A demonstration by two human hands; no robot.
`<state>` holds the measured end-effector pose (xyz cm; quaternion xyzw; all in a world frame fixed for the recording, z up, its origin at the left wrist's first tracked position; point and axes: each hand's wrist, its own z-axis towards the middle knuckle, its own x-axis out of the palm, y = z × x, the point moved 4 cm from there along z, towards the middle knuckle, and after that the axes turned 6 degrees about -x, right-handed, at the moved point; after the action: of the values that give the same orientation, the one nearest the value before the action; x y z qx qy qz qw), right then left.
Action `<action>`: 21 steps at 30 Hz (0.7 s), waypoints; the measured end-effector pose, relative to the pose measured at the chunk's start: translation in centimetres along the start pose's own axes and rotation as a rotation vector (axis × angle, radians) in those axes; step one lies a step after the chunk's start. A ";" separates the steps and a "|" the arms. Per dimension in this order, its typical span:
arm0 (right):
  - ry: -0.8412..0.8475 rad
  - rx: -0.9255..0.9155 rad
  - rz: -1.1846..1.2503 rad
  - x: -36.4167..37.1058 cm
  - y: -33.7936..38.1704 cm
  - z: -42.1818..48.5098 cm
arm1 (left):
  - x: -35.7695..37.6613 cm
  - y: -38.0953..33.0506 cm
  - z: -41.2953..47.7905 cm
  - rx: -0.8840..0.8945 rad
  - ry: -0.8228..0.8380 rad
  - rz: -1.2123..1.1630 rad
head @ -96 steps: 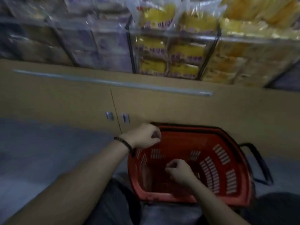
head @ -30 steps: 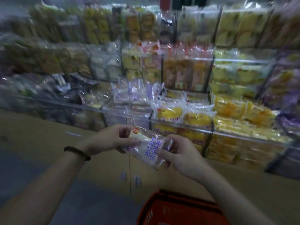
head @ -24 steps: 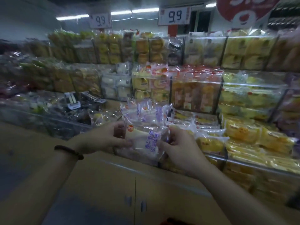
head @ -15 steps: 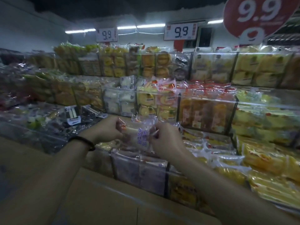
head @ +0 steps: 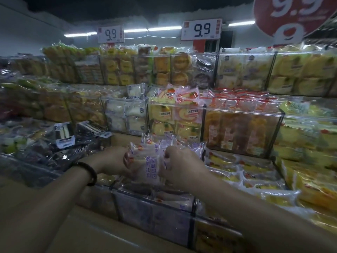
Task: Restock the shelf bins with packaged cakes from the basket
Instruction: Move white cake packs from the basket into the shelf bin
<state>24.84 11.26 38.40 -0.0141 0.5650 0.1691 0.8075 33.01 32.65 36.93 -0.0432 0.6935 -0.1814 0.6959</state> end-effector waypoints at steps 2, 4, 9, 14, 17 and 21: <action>0.029 -0.024 0.038 -1.6 -0.7 -0.1 | -1.1 0.5 0.7 -0.014 0.016 0.005; -0.080 -0.035 0.049 -3.9 -2.3 0.6 | -3.0 0.6 1.8 -0.016 -0.036 -0.016; -0.234 0.099 0.214 -6.4 -8.9 5.6 | -6.3 -3.3 5.7 0.132 -0.286 -0.195; -0.098 0.089 0.225 -3.7 -11.9 8.6 | -5.5 -8.2 10.4 0.236 -0.247 -0.218; -0.086 0.027 0.182 -2.9 -12.3 8.6 | -4.7 -9.2 12.4 0.271 -0.190 -0.201; -0.074 -0.009 0.156 -2.6 -12.9 8.2 | -2.2 -8.3 14.4 0.293 -0.087 -0.226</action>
<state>35.23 0.19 41.63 0.0326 0.5332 0.2345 0.8122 45.58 22.90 42.10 -0.0271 0.6197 -0.3553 0.6993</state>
